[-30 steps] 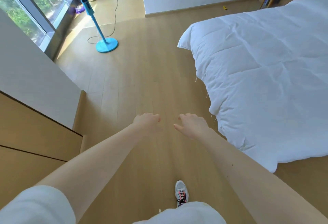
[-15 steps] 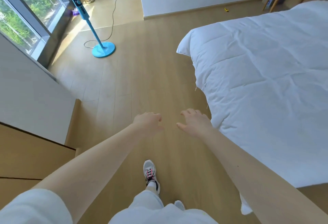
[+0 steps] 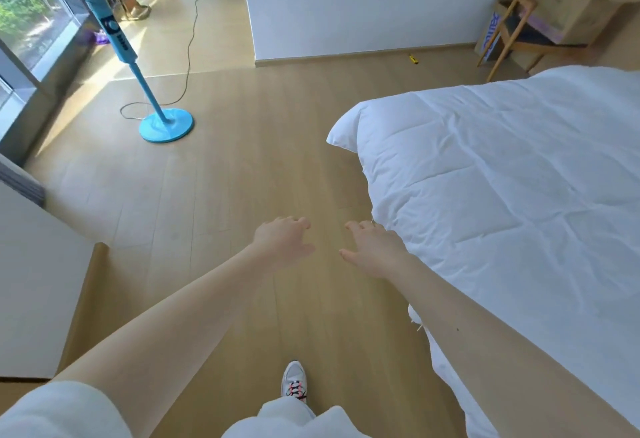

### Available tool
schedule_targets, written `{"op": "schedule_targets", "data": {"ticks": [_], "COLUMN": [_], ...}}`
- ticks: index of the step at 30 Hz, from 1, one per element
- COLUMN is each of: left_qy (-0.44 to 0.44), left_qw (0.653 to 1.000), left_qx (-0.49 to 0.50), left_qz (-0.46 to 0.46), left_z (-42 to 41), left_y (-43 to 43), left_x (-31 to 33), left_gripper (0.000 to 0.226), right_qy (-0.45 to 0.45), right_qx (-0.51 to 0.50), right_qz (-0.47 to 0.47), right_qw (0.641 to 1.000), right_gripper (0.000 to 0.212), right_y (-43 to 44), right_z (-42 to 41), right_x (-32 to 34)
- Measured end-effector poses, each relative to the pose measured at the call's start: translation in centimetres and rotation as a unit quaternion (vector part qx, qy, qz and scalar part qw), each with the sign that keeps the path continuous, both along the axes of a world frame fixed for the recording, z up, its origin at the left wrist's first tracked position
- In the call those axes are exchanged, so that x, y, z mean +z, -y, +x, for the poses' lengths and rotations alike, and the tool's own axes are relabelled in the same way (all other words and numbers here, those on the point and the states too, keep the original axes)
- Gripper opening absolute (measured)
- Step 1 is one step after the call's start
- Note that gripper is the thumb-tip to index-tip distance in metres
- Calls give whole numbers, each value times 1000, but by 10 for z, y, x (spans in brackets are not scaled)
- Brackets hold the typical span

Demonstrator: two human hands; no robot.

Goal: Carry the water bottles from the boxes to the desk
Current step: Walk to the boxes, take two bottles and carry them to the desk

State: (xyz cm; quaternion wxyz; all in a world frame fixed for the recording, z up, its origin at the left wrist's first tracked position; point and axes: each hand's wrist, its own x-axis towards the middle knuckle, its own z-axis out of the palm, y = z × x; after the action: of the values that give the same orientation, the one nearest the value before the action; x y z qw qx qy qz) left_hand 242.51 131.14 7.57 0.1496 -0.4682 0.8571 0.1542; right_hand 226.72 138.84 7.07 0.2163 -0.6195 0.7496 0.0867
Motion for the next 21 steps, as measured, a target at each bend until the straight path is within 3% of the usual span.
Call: {"op": "schedule_targets", "data": {"ticks": [21], "left_qy": [10], "left_qw": [998], "left_qx": [60], "left_qz": [23], "left_z": [0], "left_y": [287], "left_x": [-17], "left_gripper": [51], "right_qy": [0], "right_qx": [53], "right_qz": [31], "right_qw": [998], "right_gripper": [57], "right_y": [307], "right_z": [-6], "right_x": [-9]}}
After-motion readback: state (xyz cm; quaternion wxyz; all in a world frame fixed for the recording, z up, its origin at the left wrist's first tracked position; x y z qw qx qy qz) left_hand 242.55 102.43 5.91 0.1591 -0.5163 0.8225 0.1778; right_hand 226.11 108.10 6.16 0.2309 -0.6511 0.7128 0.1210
